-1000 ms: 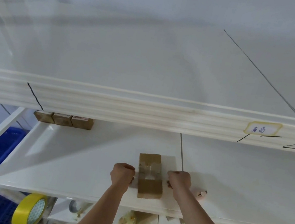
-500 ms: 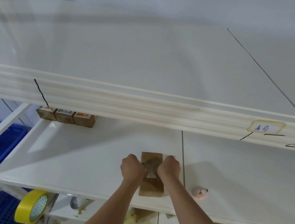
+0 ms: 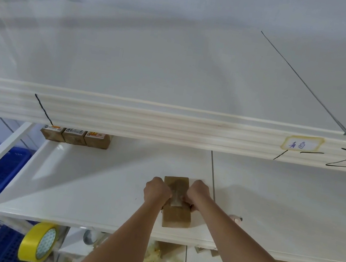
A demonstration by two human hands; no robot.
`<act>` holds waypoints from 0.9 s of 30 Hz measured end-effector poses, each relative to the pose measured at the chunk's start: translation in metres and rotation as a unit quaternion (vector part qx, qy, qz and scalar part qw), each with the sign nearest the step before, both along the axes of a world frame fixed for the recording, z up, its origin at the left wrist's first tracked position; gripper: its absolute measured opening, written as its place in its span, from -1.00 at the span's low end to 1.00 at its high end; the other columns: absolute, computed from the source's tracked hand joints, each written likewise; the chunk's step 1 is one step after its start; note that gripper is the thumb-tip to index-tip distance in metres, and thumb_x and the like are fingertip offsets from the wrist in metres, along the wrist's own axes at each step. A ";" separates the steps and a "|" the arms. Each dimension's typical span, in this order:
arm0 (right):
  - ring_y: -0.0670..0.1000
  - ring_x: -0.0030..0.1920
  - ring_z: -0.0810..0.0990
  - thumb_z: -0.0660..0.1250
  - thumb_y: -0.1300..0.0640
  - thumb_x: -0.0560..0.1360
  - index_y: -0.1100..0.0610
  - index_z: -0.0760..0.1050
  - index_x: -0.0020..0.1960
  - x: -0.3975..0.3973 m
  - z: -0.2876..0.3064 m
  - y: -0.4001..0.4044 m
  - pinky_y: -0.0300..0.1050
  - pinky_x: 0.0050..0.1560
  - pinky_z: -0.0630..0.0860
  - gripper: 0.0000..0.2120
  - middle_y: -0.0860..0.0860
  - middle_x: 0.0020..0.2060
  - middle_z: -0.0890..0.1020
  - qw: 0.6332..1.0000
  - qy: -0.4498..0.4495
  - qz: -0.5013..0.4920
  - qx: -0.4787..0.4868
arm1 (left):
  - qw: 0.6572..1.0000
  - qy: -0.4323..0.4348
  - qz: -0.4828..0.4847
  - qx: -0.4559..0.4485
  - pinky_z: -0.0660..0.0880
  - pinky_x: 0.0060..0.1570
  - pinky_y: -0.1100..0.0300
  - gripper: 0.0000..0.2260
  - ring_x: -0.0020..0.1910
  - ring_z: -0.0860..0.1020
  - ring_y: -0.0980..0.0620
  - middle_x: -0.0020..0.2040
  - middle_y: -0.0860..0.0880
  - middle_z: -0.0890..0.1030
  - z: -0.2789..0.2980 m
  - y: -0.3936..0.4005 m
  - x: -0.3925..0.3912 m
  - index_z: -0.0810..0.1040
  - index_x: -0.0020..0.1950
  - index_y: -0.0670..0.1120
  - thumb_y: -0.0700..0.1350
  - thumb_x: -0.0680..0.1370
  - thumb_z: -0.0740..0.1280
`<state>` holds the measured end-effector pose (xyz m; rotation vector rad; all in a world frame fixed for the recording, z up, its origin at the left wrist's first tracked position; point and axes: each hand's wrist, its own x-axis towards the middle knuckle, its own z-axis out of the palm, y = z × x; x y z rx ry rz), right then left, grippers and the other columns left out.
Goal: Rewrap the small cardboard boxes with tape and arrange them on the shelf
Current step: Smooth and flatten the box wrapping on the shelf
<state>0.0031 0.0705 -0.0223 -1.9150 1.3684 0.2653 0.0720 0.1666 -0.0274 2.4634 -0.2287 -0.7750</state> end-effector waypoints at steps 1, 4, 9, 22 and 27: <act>0.12 -0.16 0.62 0.45 0.26 0.52 0.21 0.43 -0.05 -0.001 -0.002 -0.001 0.01 -0.13 0.69 -0.83 0.13 -0.08 0.62 1.000 0.000 -0.007 0.003 | 1.000 0.005 0.007 -0.001 0.59 -0.32 0.16 -0.89 -0.20 0.64 -0.08 -0.24 -0.05 0.54 -0.002 0.000 0.000 0.46 -0.13 -0.12 -0.25 0.50 0.38; 0.13 -0.17 0.68 0.55 0.18 0.45 0.22 0.48 -0.05 -0.005 -0.008 -0.005 -0.01 -0.17 0.69 -0.74 0.14 -0.14 0.65 0.998 -0.006 -0.042 0.051 | 1.000 0.016 0.021 -0.009 0.58 -0.34 0.19 -0.82 -0.26 0.65 -0.04 -0.25 -0.05 0.57 -0.010 0.002 0.004 0.46 -0.16 -0.11 -0.20 0.48 0.47; 0.02 -0.16 0.57 0.44 0.20 0.54 0.17 0.48 -0.02 -0.004 -0.016 0.001 -0.15 -0.12 0.62 -0.87 0.03 -0.16 0.57 0.997 -0.027 -0.053 -0.043 | 0.999 -0.027 0.016 -0.004 0.52 -0.31 0.21 -0.88 -0.19 0.63 -0.02 -0.18 -0.03 0.58 -0.018 0.001 -0.002 0.52 -0.03 -0.14 -0.20 0.53 0.44; 0.02 -0.03 0.63 0.33 0.25 0.59 0.18 0.53 0.07 -0.008 -0.029 0.013 -0.25 -0.17 0.52 -0.93 0.07 0.01 0.65 0.995 -0.032 -0.036 -0.082 | 0.999 -0.011 0.032 -0.021 0.40 -0.39 0.26 -0.74 -0.34 0.49 0.05 -0.30 0.00 0.48 -0.032 0.003 -0.004 0.39 -0.20 -0.10 -0.05 0.59 0.40; 0.01 -0.11 0.64 0.46 0.12 0.53 0.13 0.50 -0.07 -0.018 -0.032 0.007 -0.23 -0.29 0.48 -0.85 0.03 -0.09 0.65 0.993 -0.053 -0.092 -0.055 | 0.997 0.014 0.067 -0.019 0.40 -0.45 0.25 -0.74 -0.32 0.57 0.02 -0.23 -0.05 0.62 -0.035 0.008 -0.004 0.53 -0.17 -0.12 0.01 0.51 0.50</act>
